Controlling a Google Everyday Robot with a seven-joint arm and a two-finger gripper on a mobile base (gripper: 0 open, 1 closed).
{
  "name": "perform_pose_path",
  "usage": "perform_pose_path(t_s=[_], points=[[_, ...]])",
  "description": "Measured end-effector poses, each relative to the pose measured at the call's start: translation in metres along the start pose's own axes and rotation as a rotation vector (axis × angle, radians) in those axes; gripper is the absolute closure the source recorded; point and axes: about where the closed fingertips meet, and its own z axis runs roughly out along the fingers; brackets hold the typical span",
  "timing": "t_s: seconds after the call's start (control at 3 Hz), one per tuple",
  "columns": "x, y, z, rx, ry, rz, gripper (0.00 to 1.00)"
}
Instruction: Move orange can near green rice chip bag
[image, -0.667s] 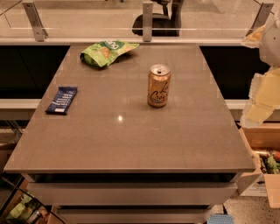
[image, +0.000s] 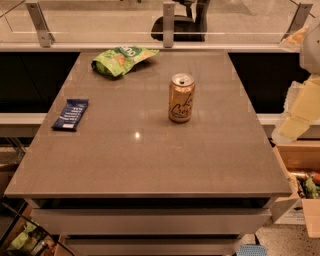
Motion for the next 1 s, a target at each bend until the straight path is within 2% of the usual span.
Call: perform_pose_path(t_s=[0.67,1.0], points=[[-0.004,-0.016,0.01,0.071,-0.188,0.172,0.0],[-0.008,-0.019,0.027,0.1,-0.321,0.266,0.0]])
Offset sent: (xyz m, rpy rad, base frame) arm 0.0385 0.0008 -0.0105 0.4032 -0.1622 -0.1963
